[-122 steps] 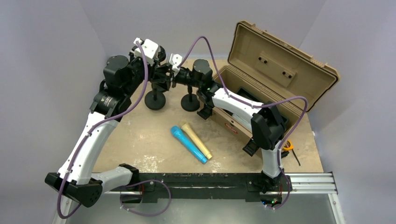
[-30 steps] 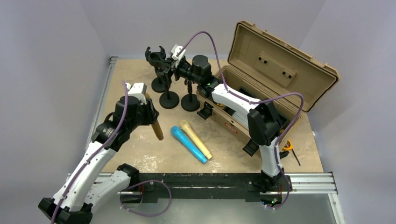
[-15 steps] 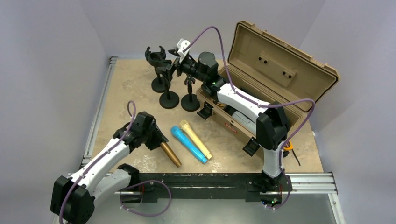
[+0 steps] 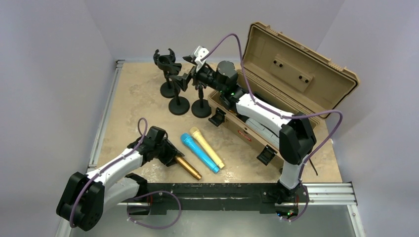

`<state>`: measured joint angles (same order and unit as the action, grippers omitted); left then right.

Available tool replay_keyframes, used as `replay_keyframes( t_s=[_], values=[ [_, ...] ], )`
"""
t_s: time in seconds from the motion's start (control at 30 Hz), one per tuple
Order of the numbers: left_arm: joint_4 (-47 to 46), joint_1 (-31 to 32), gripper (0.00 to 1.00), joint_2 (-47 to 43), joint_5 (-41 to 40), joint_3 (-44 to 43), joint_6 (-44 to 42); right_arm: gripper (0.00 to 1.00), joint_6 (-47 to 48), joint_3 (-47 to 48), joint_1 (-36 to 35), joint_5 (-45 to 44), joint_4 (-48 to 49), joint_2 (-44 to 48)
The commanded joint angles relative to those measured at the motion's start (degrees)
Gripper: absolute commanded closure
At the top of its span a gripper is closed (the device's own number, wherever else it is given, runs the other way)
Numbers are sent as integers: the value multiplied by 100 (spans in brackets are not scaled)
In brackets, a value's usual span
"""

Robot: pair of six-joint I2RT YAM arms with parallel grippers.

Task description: Remove the microphone from the stand

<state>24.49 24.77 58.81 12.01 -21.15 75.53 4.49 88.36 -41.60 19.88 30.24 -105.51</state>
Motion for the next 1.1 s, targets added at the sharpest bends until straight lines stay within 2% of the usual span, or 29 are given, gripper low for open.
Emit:
replay_keyframes(
  t_s=[0.0,0.2,0.23,0.43,0.6,0.87,1.07],
  values=[
    [-247,-1,59,-50,-97,98,324,1,-10,-291,3,-127,606,566],
    [167,-1,29,-77,-290,-106,254,1,43,-587,3,-185,790,809],
    [243,1,27,-109,-338,-156,221,1,57,-607,3,-206,791,826],
    [690,3,25,-500,-658,-370,33,1,111,-711,3,-334,794,921],
    [1038,8,24,-745,-924,-731,-562,1,40,-900,8,-375,929,1108],
    [2319,-3,24,-889,-2286,-2415,-2005,1,-347,-1607,4,-677,1716,1738],
    [2483,0,19,-856,-2732,-3269,-2655,1,-1056,-2004,3,-1450,2097,2000]
  ],
)
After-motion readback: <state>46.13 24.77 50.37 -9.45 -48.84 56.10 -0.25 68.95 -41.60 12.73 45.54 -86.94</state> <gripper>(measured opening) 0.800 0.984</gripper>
